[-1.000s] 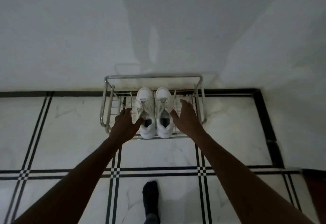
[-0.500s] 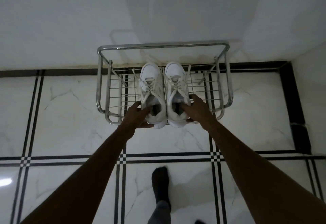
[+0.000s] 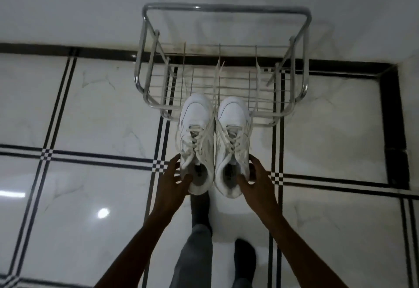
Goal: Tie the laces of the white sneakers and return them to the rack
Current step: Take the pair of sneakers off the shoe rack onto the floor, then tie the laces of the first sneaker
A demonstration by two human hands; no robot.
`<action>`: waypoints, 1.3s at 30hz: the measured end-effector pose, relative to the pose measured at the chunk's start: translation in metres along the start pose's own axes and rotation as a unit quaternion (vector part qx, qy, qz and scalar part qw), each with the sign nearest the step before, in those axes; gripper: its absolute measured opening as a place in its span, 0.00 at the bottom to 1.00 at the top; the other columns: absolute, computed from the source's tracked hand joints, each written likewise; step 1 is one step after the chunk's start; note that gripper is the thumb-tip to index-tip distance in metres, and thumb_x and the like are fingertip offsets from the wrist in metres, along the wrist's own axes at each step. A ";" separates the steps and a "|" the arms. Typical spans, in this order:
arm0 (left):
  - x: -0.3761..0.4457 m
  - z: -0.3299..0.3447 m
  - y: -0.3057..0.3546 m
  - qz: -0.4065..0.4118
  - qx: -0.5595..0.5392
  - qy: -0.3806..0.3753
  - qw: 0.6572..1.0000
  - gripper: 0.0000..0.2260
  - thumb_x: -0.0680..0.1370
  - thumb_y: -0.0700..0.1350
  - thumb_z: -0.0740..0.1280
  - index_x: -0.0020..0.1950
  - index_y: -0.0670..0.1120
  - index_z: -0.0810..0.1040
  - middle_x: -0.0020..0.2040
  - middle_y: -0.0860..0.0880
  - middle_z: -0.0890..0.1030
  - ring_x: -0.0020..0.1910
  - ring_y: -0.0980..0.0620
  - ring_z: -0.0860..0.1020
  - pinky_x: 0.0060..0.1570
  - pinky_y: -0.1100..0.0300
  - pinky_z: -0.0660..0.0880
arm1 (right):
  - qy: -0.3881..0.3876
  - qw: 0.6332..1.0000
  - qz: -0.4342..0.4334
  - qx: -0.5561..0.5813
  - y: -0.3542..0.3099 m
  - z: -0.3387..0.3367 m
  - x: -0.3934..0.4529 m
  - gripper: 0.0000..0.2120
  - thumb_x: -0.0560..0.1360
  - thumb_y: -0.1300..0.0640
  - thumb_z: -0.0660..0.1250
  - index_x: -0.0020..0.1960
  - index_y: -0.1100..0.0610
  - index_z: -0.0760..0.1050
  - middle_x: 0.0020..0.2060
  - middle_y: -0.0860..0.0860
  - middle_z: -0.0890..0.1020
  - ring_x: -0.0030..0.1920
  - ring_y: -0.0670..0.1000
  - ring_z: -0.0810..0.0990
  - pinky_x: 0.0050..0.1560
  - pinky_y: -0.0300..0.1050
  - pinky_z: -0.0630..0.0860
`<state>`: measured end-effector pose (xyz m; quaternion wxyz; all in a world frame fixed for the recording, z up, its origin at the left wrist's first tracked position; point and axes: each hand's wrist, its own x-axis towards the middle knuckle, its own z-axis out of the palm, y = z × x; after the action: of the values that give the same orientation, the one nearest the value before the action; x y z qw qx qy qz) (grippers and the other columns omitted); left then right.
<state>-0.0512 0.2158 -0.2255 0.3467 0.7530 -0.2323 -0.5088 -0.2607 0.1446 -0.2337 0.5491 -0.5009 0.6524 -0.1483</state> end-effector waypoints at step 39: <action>0.121 0.078 -0.340 0.135 0.083 0.088 0.983 0.12 0.78 0.52 0.73 0.57 0.46 0.82 0.55 0.51 0.83 0.54 0.54 0.82 0.50 0.57 0.82 | -0.001 0.940 -0.208 -0.272 0.263 0.200 0.098 0.11 0.78 0.54 0.66 0.43 0.60 0.81 0.40 0.56 0.83 0.39 0.51 0.80 0.45 0.47 0.79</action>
<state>-0.0793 0.3300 -0.5758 0.3674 0.7829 -0.3417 -0.3680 -0.2063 0.2556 -0.5560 0.3496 -0.7559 0.5484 -0.0754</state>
